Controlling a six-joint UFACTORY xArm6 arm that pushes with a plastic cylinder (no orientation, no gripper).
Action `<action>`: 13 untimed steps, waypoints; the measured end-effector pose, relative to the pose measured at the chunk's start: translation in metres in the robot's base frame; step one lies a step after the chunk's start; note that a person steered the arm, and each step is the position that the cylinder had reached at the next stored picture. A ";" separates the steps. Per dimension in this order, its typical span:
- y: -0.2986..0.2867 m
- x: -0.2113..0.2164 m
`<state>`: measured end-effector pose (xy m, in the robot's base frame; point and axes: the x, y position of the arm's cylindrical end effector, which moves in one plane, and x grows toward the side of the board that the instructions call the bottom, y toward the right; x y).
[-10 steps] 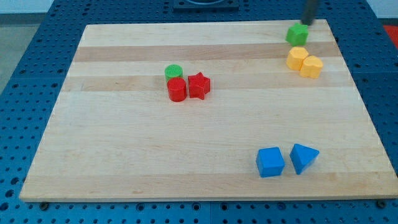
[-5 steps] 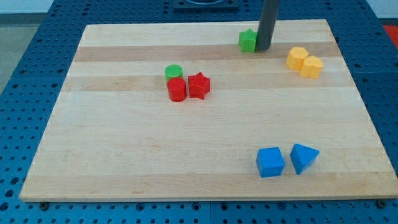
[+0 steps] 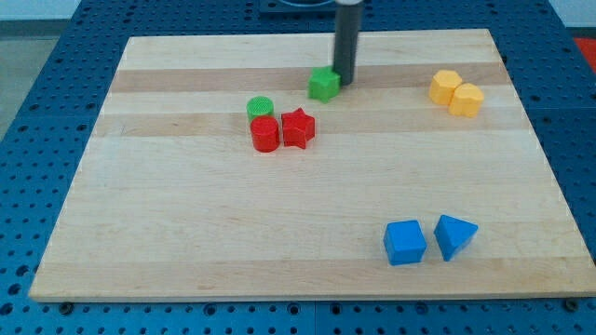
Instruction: Push green star into green circle
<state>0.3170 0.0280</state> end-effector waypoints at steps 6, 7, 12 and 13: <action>-0.075 0.028; -0.075 0.027; -0.035 0.037; -0.041 0.037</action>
